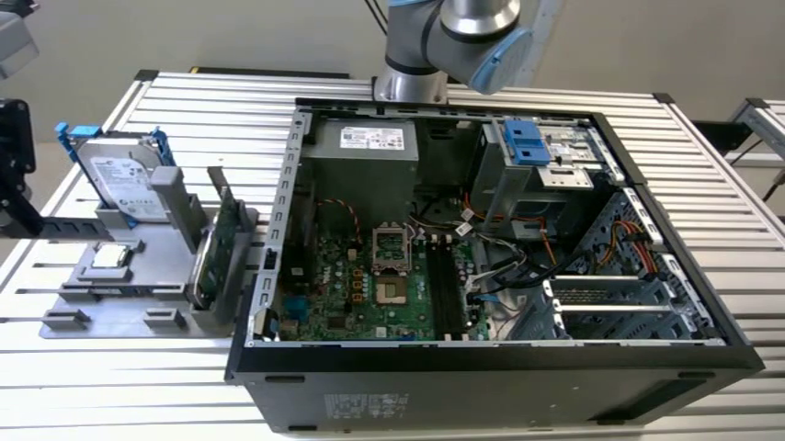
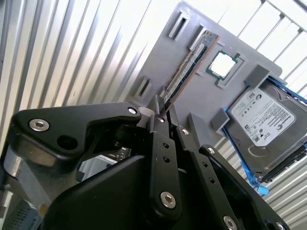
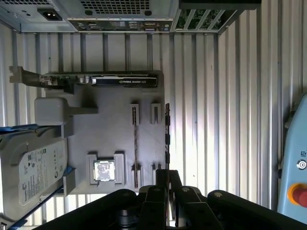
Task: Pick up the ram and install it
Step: 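Pick up the ram and move it above insertion slot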
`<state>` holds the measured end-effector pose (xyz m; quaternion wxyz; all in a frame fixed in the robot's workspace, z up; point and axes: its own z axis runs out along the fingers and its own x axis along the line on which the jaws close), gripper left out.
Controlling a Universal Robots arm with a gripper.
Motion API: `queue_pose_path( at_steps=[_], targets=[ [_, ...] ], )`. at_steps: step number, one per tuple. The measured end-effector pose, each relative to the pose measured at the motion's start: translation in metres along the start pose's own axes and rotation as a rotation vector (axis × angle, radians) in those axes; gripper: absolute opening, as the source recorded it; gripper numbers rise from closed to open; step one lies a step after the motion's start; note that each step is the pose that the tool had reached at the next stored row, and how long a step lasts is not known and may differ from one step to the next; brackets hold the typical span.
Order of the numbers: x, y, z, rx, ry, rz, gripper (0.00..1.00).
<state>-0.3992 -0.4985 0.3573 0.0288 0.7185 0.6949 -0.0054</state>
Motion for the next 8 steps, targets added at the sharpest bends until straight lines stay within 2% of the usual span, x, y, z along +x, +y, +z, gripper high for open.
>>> queue_pose_path(
  at_steps=[8],
  targets=[
    [-0.0002,0.0001,-0.0039,0.0001,0.0,0.0,0.0]
  ],
)
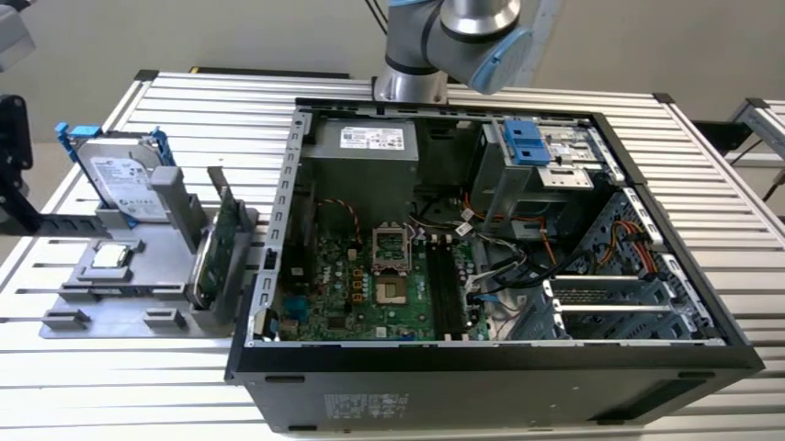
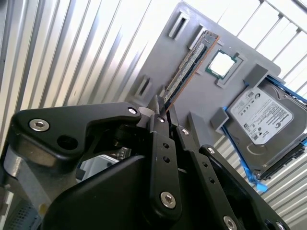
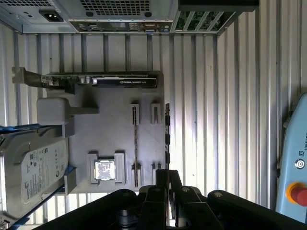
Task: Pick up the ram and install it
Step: 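Pick up the ram and move it above insertion slot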
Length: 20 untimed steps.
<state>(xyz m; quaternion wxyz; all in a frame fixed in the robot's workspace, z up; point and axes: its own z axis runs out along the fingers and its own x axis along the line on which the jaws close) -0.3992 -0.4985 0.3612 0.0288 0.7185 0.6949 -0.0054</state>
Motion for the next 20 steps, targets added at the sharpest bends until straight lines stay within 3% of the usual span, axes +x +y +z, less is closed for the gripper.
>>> queue_pose_path(
  at_steps=[20],
  targets=[
    [-0.0003,0.0004,-0.0062,0.0001,-0.0002,0.0,0.0]
  ],
)
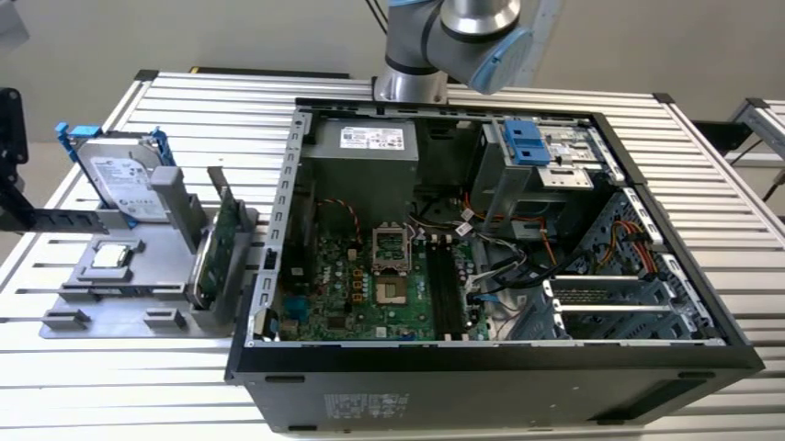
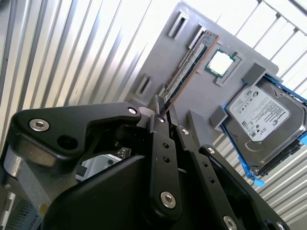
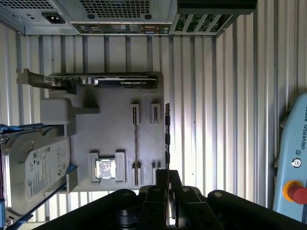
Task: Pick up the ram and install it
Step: 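Pick up the ram and move it above insertion slot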
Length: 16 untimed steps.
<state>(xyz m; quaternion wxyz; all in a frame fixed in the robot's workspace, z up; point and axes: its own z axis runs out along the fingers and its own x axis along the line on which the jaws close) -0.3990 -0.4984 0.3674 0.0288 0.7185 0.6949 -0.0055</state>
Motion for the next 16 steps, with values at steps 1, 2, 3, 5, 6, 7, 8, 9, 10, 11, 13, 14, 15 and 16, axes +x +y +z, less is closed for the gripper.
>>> queue_pose_path(
  at_steps=[1,2,3,5,6,7,8,9,10,11,13,14,15,16],
  targets=[
    [0.0,0.0004,0.0,0.0,-0.0002,0.0,0.0],
    [0.0,0.0009,0.0,0.0,-0.0001,0.0,0.0],
    [0.0,0.0015,0.0001,-0.0001,0.0,0.0,0.0],
    [0.0001,0.0029,0.0002,-0.0002,0.0001,0.0,0.0],
    [0.0001,0.0036,0.0002,-0.0002,0.0001,0.0,0.0],
    [0.0001,0.0043,0.0003,-0.0002,0.0001,0.0,0.0],
    [0.0002,0.0051,0.0003,-0.0001,0.0,0.0,0.0],
    [0.0002,0.0059,0.0003,-0.0001,0.0,0.0,0.0],
    [0.0002,0.0068,0.0003,-0.0001,0.0,0.0,0.0],
    [0.0002,0.0077,0.0003,-0.0001,0.0,0.0,0.0],
    [0.0003,0.0097,0.0004,-0.0002,0.0001,0.0,0.0],
    [0.0003,0.0106,0.0004,-0.0002,0.0,0.0,0.0],
    [0.0004,0.0116,0.0005,-0.0001,0.0,0.0,0.0],
    [0.0004,0.0127,0.0005,-0.0001,0.0,0.0,0.0]
  ],
)
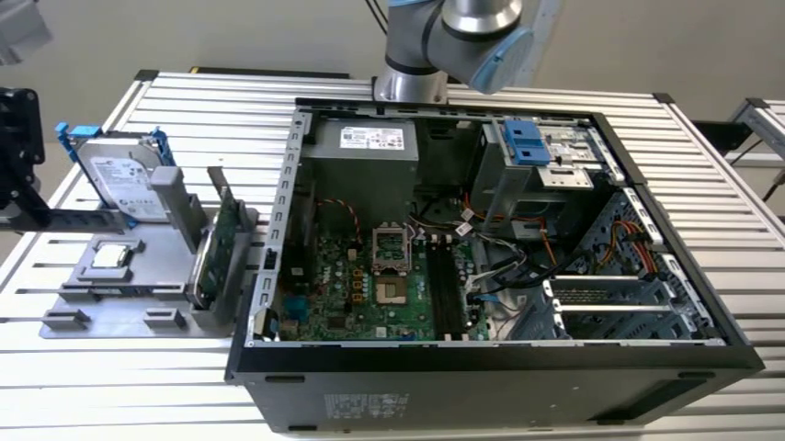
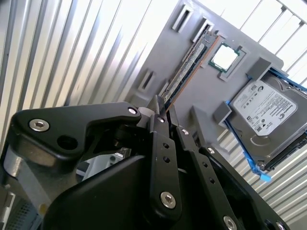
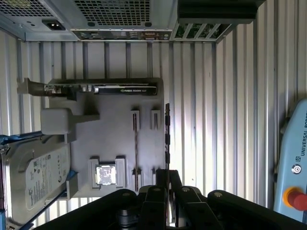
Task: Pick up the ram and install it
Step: 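Pick up the ram and move it above insertion slot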
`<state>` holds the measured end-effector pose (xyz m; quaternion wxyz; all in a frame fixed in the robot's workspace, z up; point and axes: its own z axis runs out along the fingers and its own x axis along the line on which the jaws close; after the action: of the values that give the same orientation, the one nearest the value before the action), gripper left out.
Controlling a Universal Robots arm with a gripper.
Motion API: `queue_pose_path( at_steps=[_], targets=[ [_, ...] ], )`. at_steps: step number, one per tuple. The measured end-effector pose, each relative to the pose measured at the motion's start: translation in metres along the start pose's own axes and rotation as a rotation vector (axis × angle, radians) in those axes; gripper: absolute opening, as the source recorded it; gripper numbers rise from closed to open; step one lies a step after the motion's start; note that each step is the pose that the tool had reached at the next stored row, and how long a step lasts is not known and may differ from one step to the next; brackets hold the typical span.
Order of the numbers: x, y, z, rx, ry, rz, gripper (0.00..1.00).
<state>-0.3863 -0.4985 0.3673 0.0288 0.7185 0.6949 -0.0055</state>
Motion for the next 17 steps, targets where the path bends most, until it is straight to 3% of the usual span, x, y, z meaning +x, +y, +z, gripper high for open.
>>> queue_pose_path(
  at_steps=[11,17],
  targets=[
    [0.0004,0.0114,0.0004,0.0,-0.0002,0.0,0.0],
    [0.0005,0.0141,-0.0002,0.0,-0.0046,0.0,0.0]
  ],
)
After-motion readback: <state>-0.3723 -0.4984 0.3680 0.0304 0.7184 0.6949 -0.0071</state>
